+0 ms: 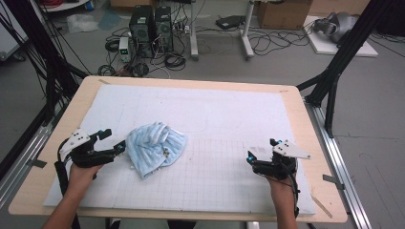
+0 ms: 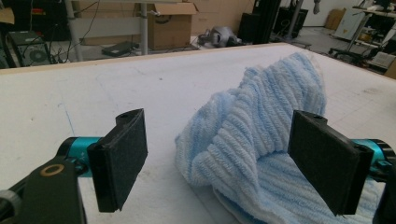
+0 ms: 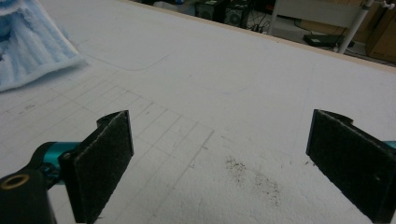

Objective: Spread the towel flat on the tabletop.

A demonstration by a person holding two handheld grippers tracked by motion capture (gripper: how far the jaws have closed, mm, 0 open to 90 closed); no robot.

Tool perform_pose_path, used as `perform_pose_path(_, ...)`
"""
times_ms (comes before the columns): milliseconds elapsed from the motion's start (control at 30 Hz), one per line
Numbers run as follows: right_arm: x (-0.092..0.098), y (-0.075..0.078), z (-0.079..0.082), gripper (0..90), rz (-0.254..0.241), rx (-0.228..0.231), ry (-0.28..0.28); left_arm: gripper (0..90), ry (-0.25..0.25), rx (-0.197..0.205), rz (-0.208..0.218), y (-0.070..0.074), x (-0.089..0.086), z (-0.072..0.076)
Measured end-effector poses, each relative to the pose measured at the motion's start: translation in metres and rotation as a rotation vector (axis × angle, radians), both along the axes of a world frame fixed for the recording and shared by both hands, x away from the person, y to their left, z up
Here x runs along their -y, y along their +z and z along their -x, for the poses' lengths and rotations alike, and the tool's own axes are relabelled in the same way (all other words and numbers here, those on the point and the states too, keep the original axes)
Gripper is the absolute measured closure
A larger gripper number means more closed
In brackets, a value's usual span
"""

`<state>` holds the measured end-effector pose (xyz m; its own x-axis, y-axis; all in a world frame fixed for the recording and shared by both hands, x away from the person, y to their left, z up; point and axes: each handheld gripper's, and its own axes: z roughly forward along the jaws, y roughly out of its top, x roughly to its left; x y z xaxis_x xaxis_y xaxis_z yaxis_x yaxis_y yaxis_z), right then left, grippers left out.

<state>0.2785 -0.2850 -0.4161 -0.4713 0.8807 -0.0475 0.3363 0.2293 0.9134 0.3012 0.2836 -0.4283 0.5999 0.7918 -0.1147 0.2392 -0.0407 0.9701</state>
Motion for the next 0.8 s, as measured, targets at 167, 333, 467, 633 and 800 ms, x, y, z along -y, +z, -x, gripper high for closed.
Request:
perform_pose_path(167, 0.0, 0.0, 0.0, 6.6, -0.004, 0.001, 0.002, 20.1, 0.003, 0.002, -0.001, 0.0, 0.0, 0.0)
perform_pose_path(333, 0.0, -0.001, 0.0, 6.6, -0.003, -0.003, 0.005, 20.1, -0.006, 0.011, -0.013, 0.002, 0.004, 0.001)
perform_pose_path(467, 0.0, -0.002, 0.001, 6.6, -0.014, -0.005, 0.006, 20.1, -0.019, 0.019, -0.017, 0.005, 0.01, 0.001)
perform_pose_path(633, -0.001, -0.003, 0.0, 6.6, -0.029, -0.003, 0.014, 20.4, -0.045, 0.032, -0.028, 0.009, 0.018, 0.0)
perform_pose_path(800, -0.002, -0.005, 0.002, 6.6, -0.02, -0.012, 0.021, 24.6, -0.104, 0.029, -0.037, 0.011, 0.03, 0.001)
